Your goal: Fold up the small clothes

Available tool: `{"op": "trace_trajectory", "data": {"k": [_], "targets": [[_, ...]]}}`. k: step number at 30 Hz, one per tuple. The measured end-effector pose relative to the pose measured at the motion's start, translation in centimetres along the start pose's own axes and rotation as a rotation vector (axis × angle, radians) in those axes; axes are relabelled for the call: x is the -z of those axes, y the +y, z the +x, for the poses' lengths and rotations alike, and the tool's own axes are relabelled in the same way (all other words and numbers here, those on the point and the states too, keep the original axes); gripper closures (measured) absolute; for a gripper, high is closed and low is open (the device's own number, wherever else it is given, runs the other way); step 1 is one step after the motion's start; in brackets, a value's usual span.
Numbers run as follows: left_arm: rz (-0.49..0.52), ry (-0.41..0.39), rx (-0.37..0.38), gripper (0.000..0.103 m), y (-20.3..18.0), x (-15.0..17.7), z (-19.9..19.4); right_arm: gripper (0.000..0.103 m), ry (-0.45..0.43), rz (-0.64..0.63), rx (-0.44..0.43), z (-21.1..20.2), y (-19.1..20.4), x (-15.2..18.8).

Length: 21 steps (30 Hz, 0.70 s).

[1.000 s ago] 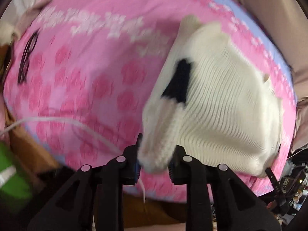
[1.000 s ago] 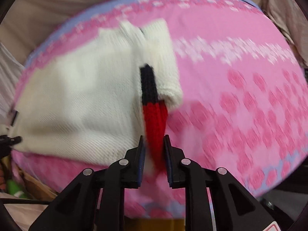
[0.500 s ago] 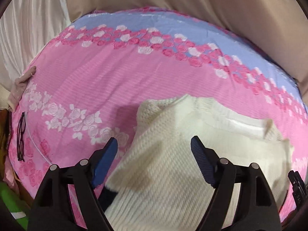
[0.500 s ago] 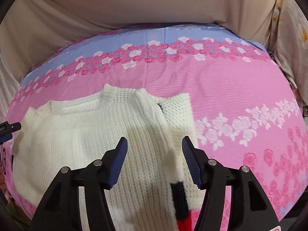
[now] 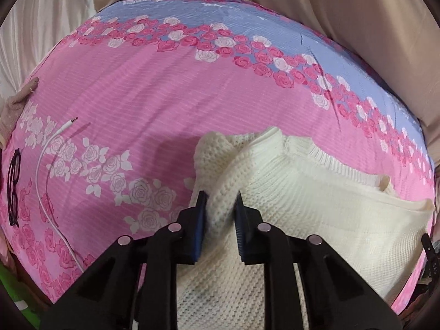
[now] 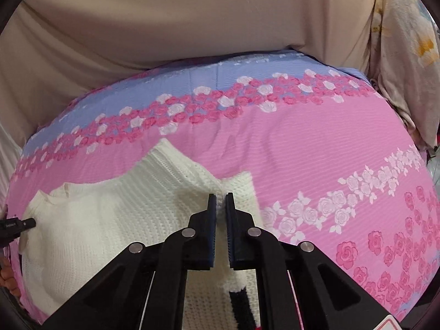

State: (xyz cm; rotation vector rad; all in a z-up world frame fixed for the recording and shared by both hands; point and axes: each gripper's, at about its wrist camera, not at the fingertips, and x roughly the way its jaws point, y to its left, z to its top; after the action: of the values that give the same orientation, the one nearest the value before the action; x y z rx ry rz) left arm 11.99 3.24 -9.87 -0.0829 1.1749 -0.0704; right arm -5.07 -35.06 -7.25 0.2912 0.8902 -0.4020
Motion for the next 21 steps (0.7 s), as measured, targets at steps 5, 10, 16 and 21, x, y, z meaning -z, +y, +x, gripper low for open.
{"op": "trace_trajectory", "data": {"k": [5, 10, 16, 21], "targets": [[0.023, 0.003, -0.018, 0.085, -0.4, -0.1, 0.5, 0.097, 0.053, 0.088, -0.001, 2.3, -2.3, 0.9], [0.054, 0.011, -0.049, 0.083, -0.7, -0.2, 1.2, 0.096, 0.108, 0.023, 0.018, 4.3, -1.5, 1.0], [0.04, 0.002, -0.029, 0.081, -0.5, 0.1, -1.2, 0.095, 0.014, -0.023, -0.056, -2.0, 1.4, 0.9], [0.056, -0.015, -0.042, 0.081, -1.0, 0.8, -2.7, 0.095, 0.034, -0.171, -0.041, -1.7, 5.1, 4.0]]}}
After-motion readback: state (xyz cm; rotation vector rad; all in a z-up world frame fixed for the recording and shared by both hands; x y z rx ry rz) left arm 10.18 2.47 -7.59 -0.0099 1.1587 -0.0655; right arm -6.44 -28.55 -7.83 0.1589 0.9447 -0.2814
